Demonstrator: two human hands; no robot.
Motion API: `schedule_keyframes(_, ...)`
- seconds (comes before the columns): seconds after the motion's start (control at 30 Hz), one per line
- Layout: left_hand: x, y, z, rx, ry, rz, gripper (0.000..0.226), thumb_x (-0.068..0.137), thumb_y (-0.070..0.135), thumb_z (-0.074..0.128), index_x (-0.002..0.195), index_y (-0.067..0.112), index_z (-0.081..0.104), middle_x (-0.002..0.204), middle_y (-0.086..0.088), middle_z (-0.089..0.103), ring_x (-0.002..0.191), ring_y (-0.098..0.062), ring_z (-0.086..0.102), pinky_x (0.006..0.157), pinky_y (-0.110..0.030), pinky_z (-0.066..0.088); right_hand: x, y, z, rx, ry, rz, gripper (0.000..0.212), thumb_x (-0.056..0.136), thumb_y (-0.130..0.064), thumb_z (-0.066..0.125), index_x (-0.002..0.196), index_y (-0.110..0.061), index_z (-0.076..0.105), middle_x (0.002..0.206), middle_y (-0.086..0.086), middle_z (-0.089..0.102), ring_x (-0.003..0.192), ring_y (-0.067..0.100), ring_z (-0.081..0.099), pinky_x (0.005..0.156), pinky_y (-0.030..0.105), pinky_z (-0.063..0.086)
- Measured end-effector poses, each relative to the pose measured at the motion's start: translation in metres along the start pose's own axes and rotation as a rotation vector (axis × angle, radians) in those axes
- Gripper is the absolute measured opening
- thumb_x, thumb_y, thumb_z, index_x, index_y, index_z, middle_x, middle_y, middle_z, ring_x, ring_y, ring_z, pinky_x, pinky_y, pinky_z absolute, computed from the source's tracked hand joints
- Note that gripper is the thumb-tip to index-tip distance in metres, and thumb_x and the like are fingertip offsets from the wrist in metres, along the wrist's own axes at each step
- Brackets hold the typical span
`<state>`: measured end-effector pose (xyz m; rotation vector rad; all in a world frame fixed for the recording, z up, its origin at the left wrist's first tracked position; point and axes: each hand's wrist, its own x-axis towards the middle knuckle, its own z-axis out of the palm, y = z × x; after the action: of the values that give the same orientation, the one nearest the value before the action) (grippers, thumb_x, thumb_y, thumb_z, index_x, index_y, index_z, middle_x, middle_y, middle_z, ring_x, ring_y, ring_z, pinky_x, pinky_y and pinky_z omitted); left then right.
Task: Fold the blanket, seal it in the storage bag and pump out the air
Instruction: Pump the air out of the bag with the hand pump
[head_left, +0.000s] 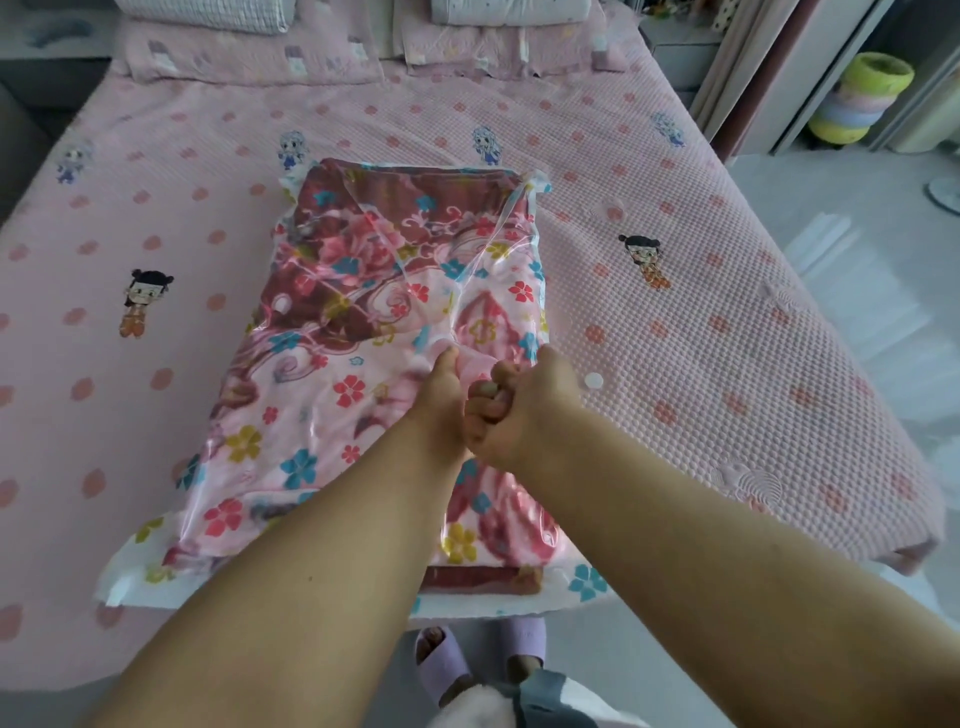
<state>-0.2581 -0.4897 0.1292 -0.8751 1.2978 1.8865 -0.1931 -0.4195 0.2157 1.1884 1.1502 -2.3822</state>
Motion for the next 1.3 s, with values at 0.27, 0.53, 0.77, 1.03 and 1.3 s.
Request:
schedule_keyframes(0.27, 0.006, -0.002, -0.005, 0.024, 0.049, 0.024, 0.060, 0.094, 0.058, 0.042, 0.120, 0.007, 0.058, 0.068, -0.009, 0.066, 0.055, -0.015, 0.065, 0.048, -0.020, 0.050, -0.032, 0.005, -0.016, 0.179, -0.039, 0.143, 0.069, 0.094, -0.060, 0.028, 0.040, -0.017, 0.033, 0.048, -0.001, 0.031, 0.040, 0.010, 0.017, 0.047, 0.021, 0.012)
schedule_keyframes(0.53, 0.002, 0.000, -0.010, -0.045, 0.008, 0.006, 0.064, 0.090, 0.060, 0.047, 0.125, 0.006, 0.057, 0.077, -0.009, 0.066, 0.056, -0.019, 0.067, 0.056, -0.024, 0.057, -0.043, 0.011, -0.014, 0.094, -0.111, 0.138, 0.065, 0.094, -0.061, 0.028, 0.045, -0.017, 0.030, 0.049, 0.000, 0.030, 0.042, 0.011, 0.017, 0.047, 0.021, 0.011)
schedule_keyframes(0.77, -0.003, 0.000, -0.003, -0.002, 0.001, -0.024, 0.059, 0.097, 0.056, 0.036, 0.067, 0.008, 0.051, 0.030, 0.001, 0.041, 0.020, -0.008, 0.040, 0.029, -0.005, 0.030, 0.002, 0.005, 0.008, 0.143, -0.007, 0.060, 0.062, 0.094, -0.058, 0.031, 0.046, -0.019, 0.032, 0.045, -0.002, 0.029, 0.036, 0.011, 0.020, 0.047, 0.021, 0.015)
schedule_keyframes(1.03, 0.001, 0.001, -0.006, -0.041, 0.040, 0.017, 0.047, 0.096, 0.054, 0.042, 0.103, 0.009, 0.057, 0.065, -0.008, 0.062, 0.054, -0.017, 0.063, 0.038, -0.019, 0.050, -0.032, 0.006, -0.016, 0.222, -0.026, 0.181, 0.066, 0.094, -0.060, 0.030, 0.043, -0.017, 0.031, 0.052, -0.001, 0.029, 0.040, 0.010, 0.019, 0.048, 0.021, 0.012)
schedule_keyframes(1.3, -0.001, 0.000, -0.006, -0.109, -0.023, -0.016, 0.048, 0.095, 0.055, 0.043, 0.103, 0.011, 0.061, 0.061, -0.006, 0.065, 0.049, -0.017, 0.063, 0.043, -0.021, 0.050, -0.032, 0.007, -0.014, 0.219, -0.100, 0.180, 0.064, 0.094, -0.059, 0.030, 0.045, -0.018, 0.031, 0.051, -0.001, 0.030, 0.039, 0.010, 0.018, 0.044, 0.020, 0.014)
